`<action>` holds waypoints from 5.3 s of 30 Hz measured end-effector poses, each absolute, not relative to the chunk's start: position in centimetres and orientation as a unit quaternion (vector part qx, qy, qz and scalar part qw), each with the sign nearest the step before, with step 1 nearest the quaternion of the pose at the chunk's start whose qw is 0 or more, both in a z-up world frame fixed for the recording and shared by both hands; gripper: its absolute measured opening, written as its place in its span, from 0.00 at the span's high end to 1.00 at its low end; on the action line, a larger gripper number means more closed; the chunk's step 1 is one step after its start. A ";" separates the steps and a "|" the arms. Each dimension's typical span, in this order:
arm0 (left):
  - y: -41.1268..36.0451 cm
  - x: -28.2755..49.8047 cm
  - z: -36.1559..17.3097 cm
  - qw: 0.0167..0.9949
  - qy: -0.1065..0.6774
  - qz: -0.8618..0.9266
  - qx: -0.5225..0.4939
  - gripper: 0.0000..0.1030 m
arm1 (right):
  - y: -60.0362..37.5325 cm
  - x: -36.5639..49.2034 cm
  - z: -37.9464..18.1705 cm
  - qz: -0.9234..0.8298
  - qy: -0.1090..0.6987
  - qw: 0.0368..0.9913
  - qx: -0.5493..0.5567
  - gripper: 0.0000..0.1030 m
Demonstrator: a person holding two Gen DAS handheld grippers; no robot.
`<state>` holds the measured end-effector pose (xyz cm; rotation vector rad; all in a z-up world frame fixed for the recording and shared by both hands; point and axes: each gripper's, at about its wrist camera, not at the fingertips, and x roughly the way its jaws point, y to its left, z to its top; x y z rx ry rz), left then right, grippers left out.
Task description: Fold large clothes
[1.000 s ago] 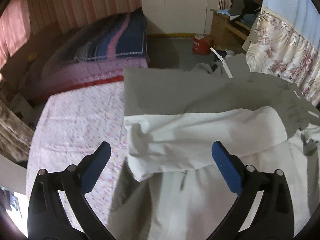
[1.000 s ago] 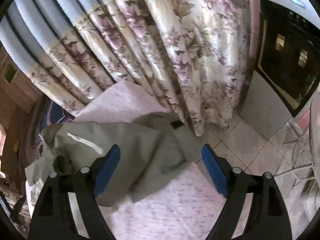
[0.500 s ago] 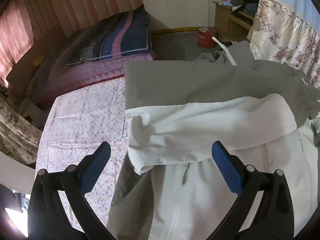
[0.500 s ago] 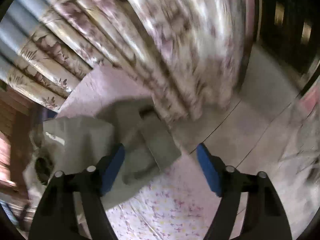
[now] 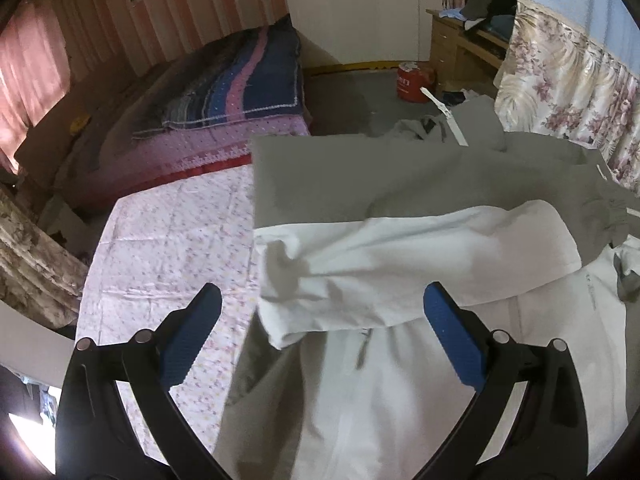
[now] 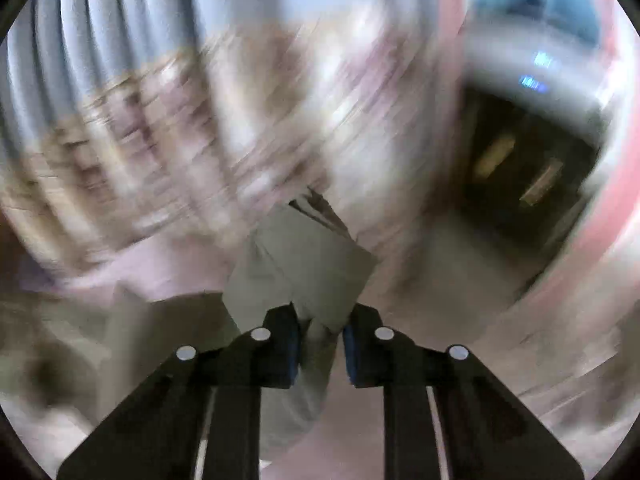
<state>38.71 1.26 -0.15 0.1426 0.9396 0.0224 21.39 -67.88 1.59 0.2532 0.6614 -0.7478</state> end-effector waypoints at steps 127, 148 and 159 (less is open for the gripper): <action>5.1 40.3 -9.7 0.866 0.480 -0.072 0.116 0.41 | -30.5 34.0 -8.5 0.079 0.452 0.858 -0.229 0.70; 5.5 31.1 -3.1 0.909 0.406 -0.013 0.091 0.03 | -31.1 26.4 -1.4 0.056 0.377 0.919 -0.099 0.06; 8.2 21.4 -1.8 0.939 0.338 -0.006 0.062 0.03 | -31.4 15.5 1.8 -0.119 0.248 0.952 -0.134 0.02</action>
